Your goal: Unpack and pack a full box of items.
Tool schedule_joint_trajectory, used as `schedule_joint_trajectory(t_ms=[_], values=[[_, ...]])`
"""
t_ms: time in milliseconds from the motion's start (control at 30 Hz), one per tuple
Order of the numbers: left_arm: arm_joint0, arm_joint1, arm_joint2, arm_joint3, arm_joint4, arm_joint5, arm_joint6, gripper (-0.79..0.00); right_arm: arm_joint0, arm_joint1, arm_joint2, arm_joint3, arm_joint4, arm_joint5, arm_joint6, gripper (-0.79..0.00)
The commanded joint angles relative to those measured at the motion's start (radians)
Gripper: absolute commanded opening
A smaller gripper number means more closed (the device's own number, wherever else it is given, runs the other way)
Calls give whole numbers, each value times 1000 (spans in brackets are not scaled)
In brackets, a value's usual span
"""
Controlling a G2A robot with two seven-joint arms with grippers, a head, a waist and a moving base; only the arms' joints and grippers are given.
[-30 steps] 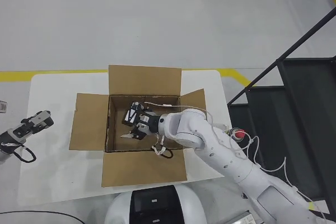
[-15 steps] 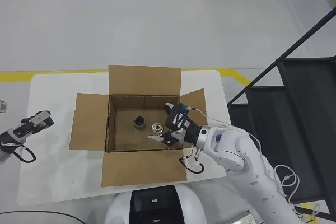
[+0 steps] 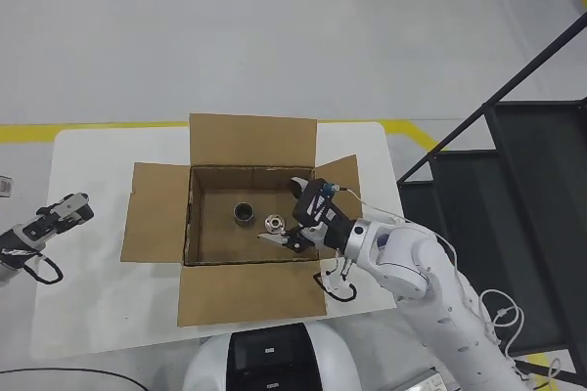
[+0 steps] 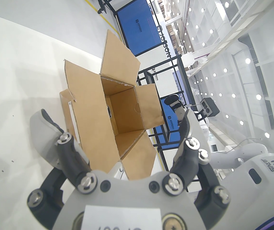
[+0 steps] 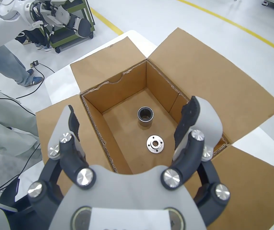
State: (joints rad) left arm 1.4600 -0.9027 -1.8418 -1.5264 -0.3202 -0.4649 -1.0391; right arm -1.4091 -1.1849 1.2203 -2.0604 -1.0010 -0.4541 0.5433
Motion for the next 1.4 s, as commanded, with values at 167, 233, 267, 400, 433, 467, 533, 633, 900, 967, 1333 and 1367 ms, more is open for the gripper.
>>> schedule_joint_trajectory(t_ms=[167,233,267,400,433,467,533,633,900,967,1333,1367], values=[[0,0,0,0,0,0,0,0,-1,14,86,29,-24,-51,-32,0],[0,0,0,0,0,0,0,0,-27,23,159,31,-13,-65,-37,0],[0,0,0,0,0,0,0,0,-46,27,198,28,-2,-77,-41,0],[0,0,0,0,0,0,0,0,-141,40,367,12,80,-111,-146,0],[0,0,0,0,0,0,0,0,-170,43,402,16,87,-130,-169,0],[0,0,0,0,0,0,0,0,-196,44,439,25,95,-130,-201,0],[0,0,0,0,0,0,0,0,-249,46,490,33,102,-149,-253,0],[0,0,0,0,0,0,0,0,-328,50,541,53,98,-190,-287,0],[0,0,0,0,0,0,0,0,-405,58,608,68,185,-271,-292,0],[0,0,0,0,0,0,0,0,-405,58,608,68,185,-271,-292,0],[0,0,0,0,0,0,0,0,-405,58,608,68,185,-271,-292,0],[0,0,0,0,0,0,0,0,-405,58,608,68,185,-271,-292,0]])
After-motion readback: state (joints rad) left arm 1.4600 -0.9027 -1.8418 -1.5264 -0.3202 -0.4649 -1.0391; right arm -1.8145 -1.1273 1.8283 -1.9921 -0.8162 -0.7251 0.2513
